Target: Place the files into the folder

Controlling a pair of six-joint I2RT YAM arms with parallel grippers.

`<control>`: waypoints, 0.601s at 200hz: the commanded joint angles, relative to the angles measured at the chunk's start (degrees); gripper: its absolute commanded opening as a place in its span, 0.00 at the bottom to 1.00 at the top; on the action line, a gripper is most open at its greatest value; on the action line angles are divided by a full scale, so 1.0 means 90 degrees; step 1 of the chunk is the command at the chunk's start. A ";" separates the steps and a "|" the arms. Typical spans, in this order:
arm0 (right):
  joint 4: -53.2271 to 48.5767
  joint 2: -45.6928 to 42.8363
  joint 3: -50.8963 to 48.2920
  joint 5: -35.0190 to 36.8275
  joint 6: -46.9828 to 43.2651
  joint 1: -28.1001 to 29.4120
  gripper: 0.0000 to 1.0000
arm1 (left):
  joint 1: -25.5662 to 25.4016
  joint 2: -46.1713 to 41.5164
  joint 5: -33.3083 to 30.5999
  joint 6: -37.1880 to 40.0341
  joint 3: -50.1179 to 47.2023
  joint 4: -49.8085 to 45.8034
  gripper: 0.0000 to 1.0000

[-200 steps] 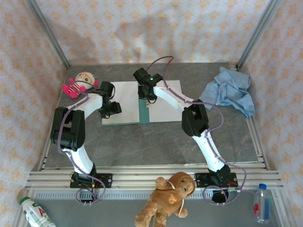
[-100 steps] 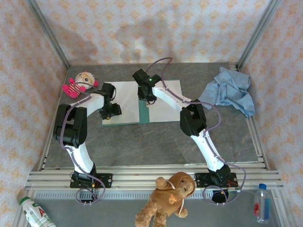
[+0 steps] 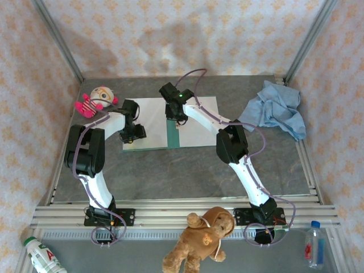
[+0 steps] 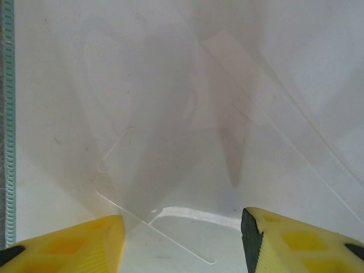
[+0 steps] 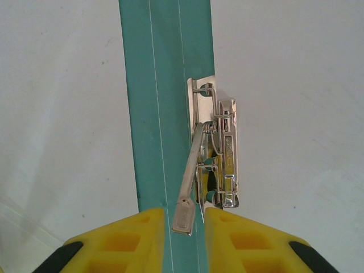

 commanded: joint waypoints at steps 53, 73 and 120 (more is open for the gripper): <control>-0.0200 0.0197 0.0224 0.0108 0.0004 0.0008 0.25 | -0.0039 0.0068 0.0086 0.0103 0.0118 0.0045 0.56; -0.0219 0.0213 0.0240 0.0118 -0.0005 0.0008 0.24 | -0.0039 0.0068 0.0065 0.0113 0.0124 0.0030 0.56; -0.0228 0.0227 0.0298 0.0100 -0.0009 0.0008 0.19 | -0.0035 0.0106 0.0055 0.0131 0.0128 0.0005 0.56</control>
